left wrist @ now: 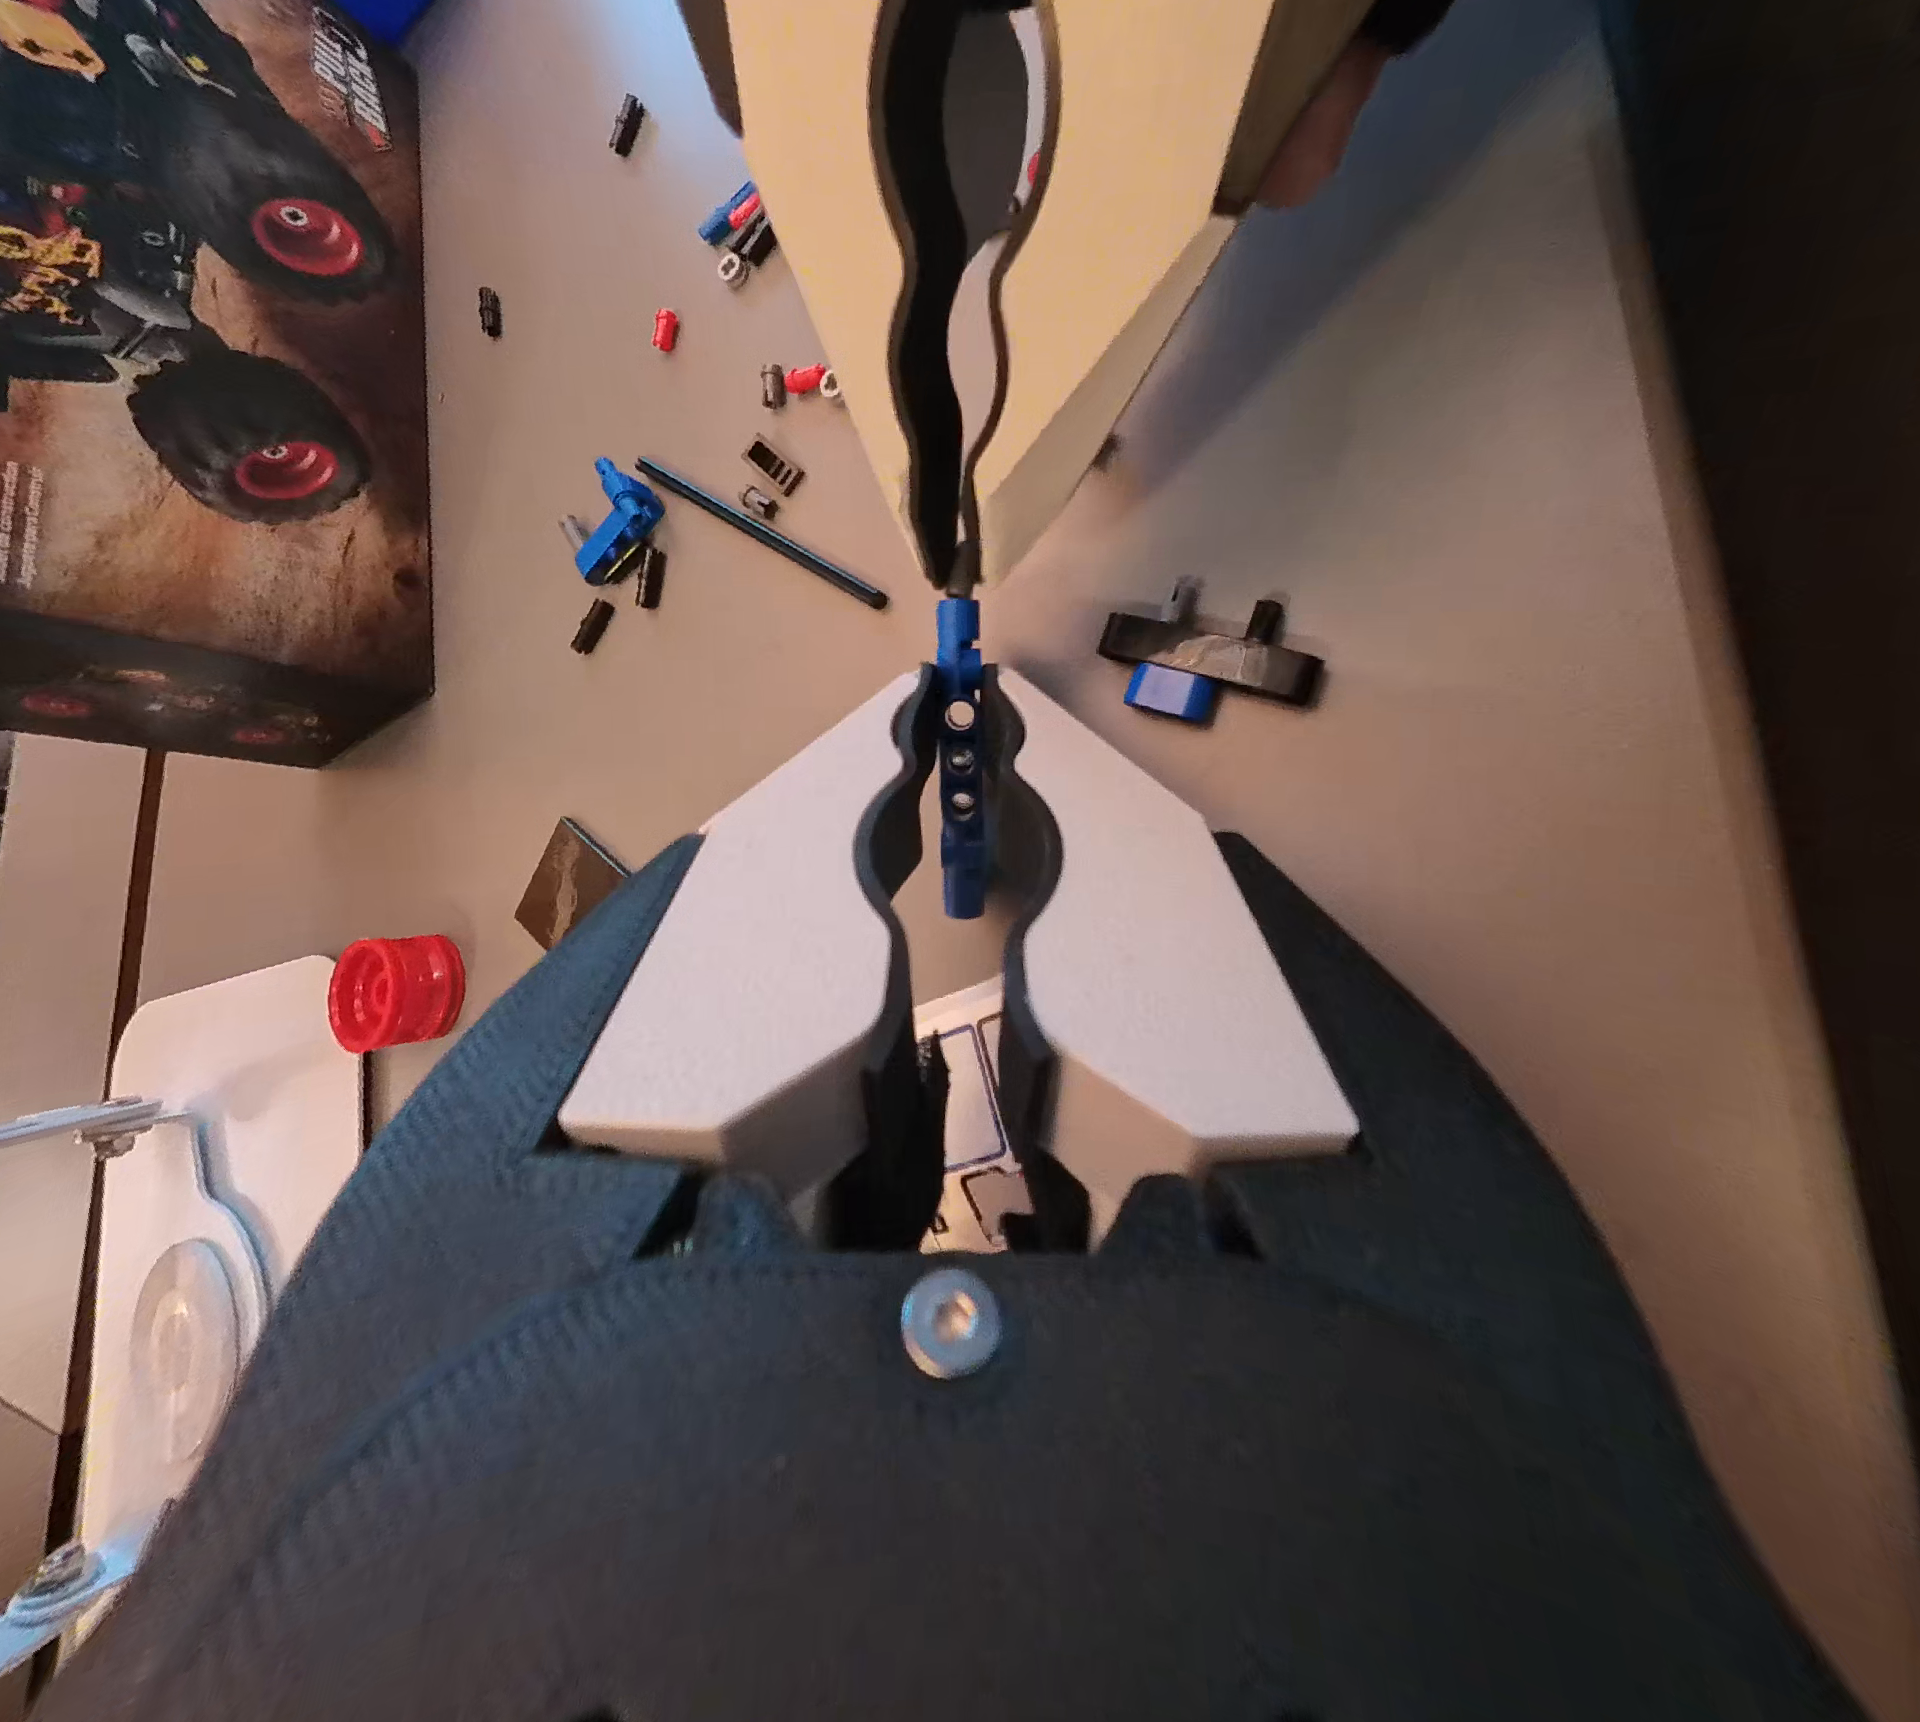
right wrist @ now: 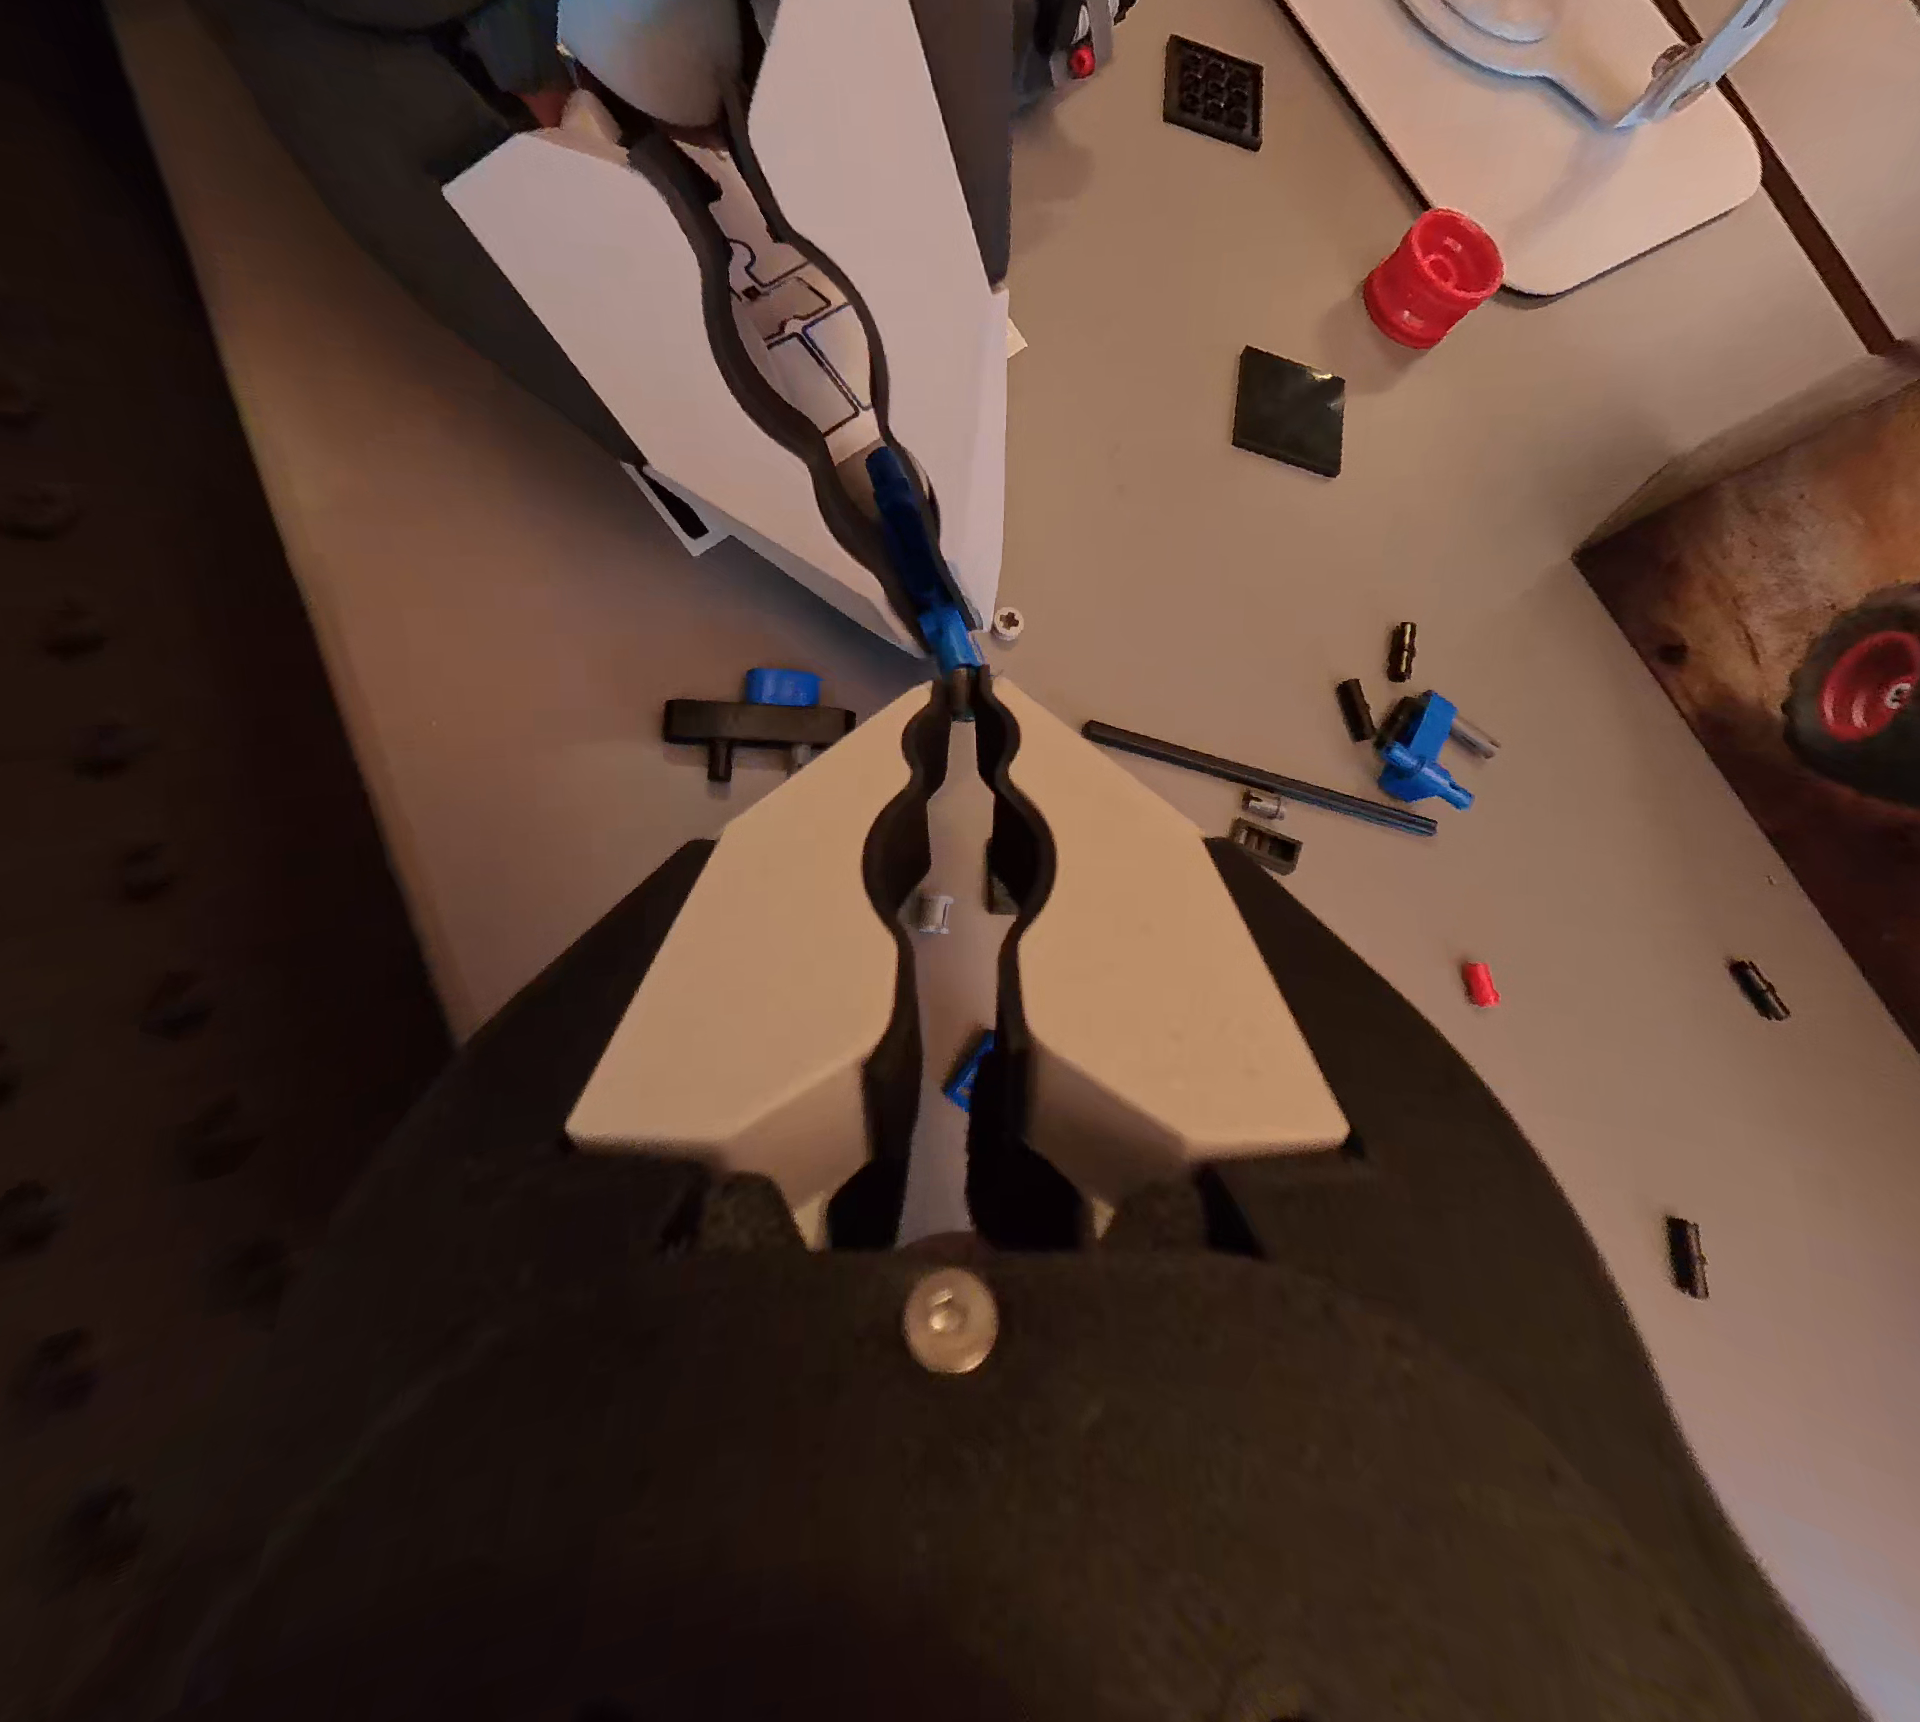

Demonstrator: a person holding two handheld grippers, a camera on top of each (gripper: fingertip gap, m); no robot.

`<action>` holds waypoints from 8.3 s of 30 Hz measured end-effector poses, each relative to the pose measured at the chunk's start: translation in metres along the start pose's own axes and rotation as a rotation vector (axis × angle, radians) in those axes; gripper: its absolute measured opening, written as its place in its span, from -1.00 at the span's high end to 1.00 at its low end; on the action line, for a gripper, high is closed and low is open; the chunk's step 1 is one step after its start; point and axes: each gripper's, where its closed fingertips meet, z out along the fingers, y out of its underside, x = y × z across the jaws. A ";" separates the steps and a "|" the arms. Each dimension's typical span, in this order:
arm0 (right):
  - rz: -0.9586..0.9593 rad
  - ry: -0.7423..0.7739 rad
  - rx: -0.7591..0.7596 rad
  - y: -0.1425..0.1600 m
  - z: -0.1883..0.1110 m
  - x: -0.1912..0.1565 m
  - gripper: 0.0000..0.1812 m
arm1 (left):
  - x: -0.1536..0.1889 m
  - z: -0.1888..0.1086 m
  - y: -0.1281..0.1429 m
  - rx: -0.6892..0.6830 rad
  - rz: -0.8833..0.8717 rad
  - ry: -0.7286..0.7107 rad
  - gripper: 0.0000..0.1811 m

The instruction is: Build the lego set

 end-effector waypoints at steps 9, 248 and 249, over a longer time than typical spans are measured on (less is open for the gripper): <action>-0.029 0.041 -0.034 0.004 0.004 0.000 0.98 | 0.001 0.002 0.001 -0.025 -0.002 -0.009 0.94; 0.180 0.224 0.091 0.050 -0.107 0.102 0.83 | -0.030 -0.022 -0.029 0.202 0.120 -0.211 0.93; 0.189 0.213 0.077 0.053 -0.105 0.101 0.83 | -0.029 -0.020 -0.027 0.192 0.118 -0.205 0.93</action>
